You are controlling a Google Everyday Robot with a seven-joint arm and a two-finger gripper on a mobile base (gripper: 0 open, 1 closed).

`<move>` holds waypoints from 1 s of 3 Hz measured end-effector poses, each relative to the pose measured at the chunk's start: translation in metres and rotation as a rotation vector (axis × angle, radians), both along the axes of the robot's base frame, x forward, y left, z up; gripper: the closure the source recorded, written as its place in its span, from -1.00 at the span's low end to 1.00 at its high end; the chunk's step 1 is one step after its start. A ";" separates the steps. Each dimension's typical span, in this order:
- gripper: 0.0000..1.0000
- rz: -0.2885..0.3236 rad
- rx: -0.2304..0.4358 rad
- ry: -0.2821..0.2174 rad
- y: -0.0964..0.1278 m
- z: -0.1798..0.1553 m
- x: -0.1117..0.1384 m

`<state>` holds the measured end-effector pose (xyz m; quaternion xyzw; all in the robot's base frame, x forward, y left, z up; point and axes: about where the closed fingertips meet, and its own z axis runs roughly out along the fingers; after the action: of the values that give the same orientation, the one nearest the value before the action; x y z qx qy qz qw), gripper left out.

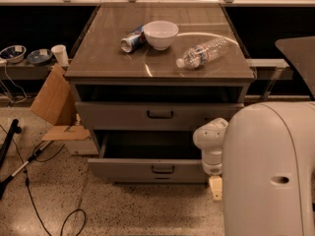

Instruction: Open middle drawer

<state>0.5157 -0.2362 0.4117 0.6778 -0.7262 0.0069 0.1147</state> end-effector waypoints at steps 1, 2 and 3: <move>-1.00 0.009 -0.027 0.048 -0.007 -0.001 -0.013; -1.00 0.020 -0.041 0.082 -0.012 -0.002 -0.022; -1.00 0.032 -0.062 0.124 -0.018 -0.001 -0.033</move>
Offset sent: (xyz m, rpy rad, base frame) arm -0.0551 -0.0318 -0.0091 -0.1034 0.2240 0.0640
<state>0.4830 -0.2545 0.4107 0.6844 -0.7063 -0.0110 0.1803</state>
